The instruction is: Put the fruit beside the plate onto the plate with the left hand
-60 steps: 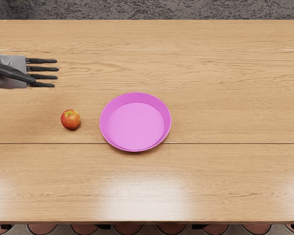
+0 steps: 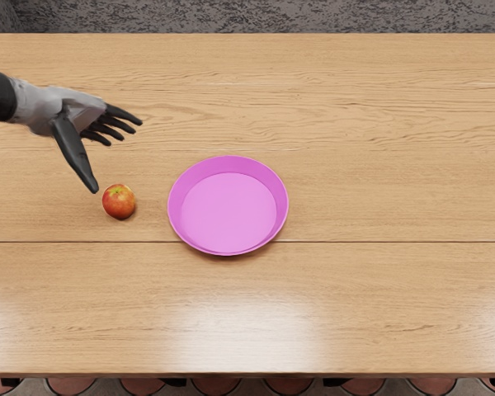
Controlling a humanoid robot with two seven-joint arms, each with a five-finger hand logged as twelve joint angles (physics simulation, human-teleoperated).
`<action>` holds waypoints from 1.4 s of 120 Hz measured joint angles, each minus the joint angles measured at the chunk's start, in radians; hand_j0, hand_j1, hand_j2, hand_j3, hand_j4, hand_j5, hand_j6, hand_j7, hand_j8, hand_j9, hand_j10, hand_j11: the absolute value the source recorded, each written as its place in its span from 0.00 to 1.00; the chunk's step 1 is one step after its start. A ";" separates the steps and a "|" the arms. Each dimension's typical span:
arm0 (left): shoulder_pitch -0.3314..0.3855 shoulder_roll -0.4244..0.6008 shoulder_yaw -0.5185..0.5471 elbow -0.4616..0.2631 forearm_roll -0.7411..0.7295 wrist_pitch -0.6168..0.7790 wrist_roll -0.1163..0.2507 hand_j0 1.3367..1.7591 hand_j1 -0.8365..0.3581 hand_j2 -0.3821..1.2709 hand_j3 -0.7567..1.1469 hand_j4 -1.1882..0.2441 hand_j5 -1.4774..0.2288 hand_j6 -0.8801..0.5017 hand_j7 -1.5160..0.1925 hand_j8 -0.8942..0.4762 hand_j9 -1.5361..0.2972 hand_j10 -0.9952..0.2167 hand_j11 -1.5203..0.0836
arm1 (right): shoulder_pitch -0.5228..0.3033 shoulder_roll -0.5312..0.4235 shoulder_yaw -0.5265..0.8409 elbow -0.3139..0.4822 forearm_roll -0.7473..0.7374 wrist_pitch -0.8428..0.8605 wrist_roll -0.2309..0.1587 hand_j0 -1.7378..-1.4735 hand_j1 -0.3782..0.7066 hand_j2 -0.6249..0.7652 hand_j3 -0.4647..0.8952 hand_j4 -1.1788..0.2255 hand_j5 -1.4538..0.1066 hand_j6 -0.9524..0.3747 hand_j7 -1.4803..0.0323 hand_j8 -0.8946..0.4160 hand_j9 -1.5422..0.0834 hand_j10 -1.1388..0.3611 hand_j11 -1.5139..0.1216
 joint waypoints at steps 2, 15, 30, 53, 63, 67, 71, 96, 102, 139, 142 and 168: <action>0.001 -0.009 -0.001 -0.009 0.052 0.012 0.000 0.76 0.91 0.24 0.40 0.77 0.80 0.58 0.83 0.59 0.78 0.75 0.88 | 0.000 0.000 0.000 0.000 0.000 0.000 0.000 0.30 0.03 0.45 0.34 0.84 0.93 0.72 0.98 0.68 0.95 0.76 0.93; -0.006 -0.043 -0.008 -0.041 0.247 0.053 0.000 0.76 0.91 0.24 0.40 0.77 0.80 0.57 0.82 0.59 0.78 0.75 0.88 | 0.001 0.000 0.000 0.001 0.000 0.000 0.000 0.30 0.03 0.45 0.34 0.84 0.93 0.72 0.98 0.68 0.95 0.76 0.93; 0.014 -0.138 0.004 -0.064 0.304 0.071 0.000 0.76 0.90 0.24 0.40 0.77 0.80 0.57 0.82 0.59 0.78 0.75 0.88 | 0.002 0.000 0.000 0.001 0.000 0.000 0.000 0.30 0.03 0.45 0.34 0.84 0.93 0.72 0.98 0.68 0.95 0.76 0.93; 0.081 -0.140 0.032 -0.119 0.465 0.193 0.000 0.76 0.87 0.25 0.40 0.74 0.77 0.55 0.79 0.56 0.75 0.72 0.85 | 0.003 0.000 0.000 0.001 -0.001 0.000 0.000 0.30 0.03 0.45 0.34 0.84 0.93 0.72 0.98 0.68 0.95 0.76 0.93; 0.113 -0.153 0.040 -0.133 0.541 0.237 0.000 0.76 0.86 0.25 0.40 0.73 0.76 0.54 0.79 0.55 0.74 0.71 0.84 | 0.003 0.000 0.000 0.001 -0.001 0.000 0.000 0.30 0.03 0.45 0.34 0.84 0.93 0.72 0.98 0.68 0.95 0.76 0.93; 0.132 -0.161 0.046 -0.136 0.558 0.247 0.000 0.76 0.86 0.25 0.40 0.73 0.76 0.54 0.78 0.55 0.74 0.71 0.84 | 0.003 0.000 0.000 0.001 -0.001 0.000 0.000 0.30 0.03 0.45 0.34 0.84 0.93 0.72 0.98 0.68 0.95 0.76 0.93; 0.138 -0.166 0.051 -0.139 0.570 0.254 0.000 0.76 0.85 0.25 0.40 0.73 0.76 0.53 0.78 0.55 0.74 0.70 0.84 | 0.003 0.000 0.000 0.001 -0.001 0.000 0.000 0.30 0.03 0.45 0.34 0.84 0.93 0.72 0.98 0.68 0.95 0.76 0.93; 0.146 -0.187 0.107 -0.145 0.628 0.304 0.000 0.76 0.83 0.25 0.40 0.71 0.74 0.51 0.76 0.53 0.72 0.68 0.81 | 0.004 0.000 0.000 0.001 -0.001 0.000 0.000 0.30 0.03 0.45 0.34 0.84 0.93 0.72 0.98 0.68 0.95 0.76 0.93; 0.162 -0.189 0.113 -0.146 0.645 0.314 0.000 0.76 0.81 0.25 0.40 0.70 0.73 0.50 0.75 0.52 0.71 0.67 0.80 | 0.004 0.000 0.000 0.001 -0.001 0.000 0.000 0.30 0.03 0.45 0.34 0.84 0.93 0.72 0.98 0.68 0.95 0.76 0.93; 0.163 -0.194 0.152 -0.141 0.672 0.328 0.000 0.76 0.58 0.28 0.40 0.54 0.55 0.33 0.57 0.35 0.54 0.48 0.61 | 0.005 0.000 0.000 0.001 -0.001 0.000 0.000 0.30 0.03 0.45 0.34 0.84 0.93 0.72 0.98 0.68 0.95 0.76 0.93; 0.163 -0.194 0.155 -0.141 0.673 0.328 0.000 0.76 0.57 0.28 0.40 0.53 0.54 0.33 0.56 0.34 0.54 0.47 0.60 | 0.005 0.000 0.000 0.001 -0.001 0.000 0.000 0.30 0.03 0.45 0.34 0.84 0.93 0.72 0.98 0.68 0.95 0.76 0.93; 0.161 -0.183 0.188 -0.136 0.674 0.329 0.000 0.76 0.50 0.31 0.40 0.48 0.49 0.27 0.51 0.30 0.49 0.41 0.55 | 0.005 0.000 0.000 0.001 -0.001 0.000 0.000 0.30 0.03 0.45 0.34 0.84 0.93 0.72 0.98 0.68 0.95 0.76 0.93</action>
